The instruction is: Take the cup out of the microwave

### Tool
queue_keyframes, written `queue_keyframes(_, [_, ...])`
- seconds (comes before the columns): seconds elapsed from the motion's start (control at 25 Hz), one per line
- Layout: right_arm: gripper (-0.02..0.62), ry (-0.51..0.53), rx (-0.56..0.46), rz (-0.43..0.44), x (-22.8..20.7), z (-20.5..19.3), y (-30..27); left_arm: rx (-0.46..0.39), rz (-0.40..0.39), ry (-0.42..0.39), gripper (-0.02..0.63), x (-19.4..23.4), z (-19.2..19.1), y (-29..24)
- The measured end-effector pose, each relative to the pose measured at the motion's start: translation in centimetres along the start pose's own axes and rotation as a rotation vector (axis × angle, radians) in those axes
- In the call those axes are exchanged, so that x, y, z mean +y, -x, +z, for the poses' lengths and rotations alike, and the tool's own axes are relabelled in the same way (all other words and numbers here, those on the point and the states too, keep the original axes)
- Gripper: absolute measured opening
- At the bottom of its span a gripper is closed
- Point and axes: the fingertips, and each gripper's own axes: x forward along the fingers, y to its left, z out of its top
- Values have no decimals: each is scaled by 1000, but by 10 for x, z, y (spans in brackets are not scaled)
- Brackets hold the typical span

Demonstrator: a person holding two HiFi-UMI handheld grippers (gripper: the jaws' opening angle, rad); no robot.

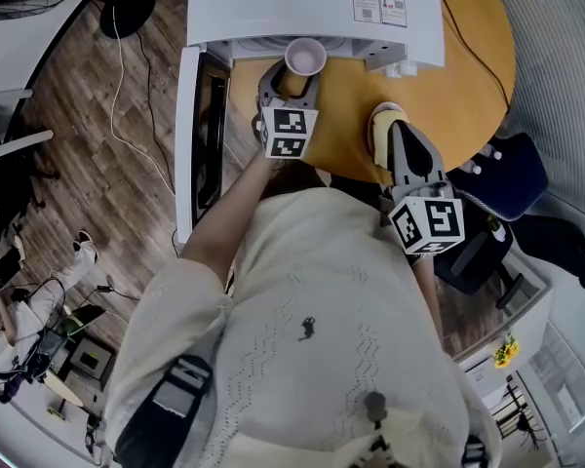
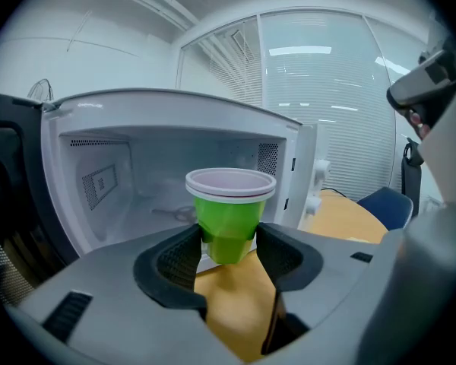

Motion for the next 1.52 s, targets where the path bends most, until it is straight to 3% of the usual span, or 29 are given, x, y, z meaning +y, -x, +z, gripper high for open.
queue_keyframes(0.92, [9,-8,-7,-6,3,-5,6,-33,-87,-33,249,-24,23,67])
queue_keyframes(1.52, [9,-23,-19,-19,-5,-8,14,-51,-214,-32,249,-63,57,88])
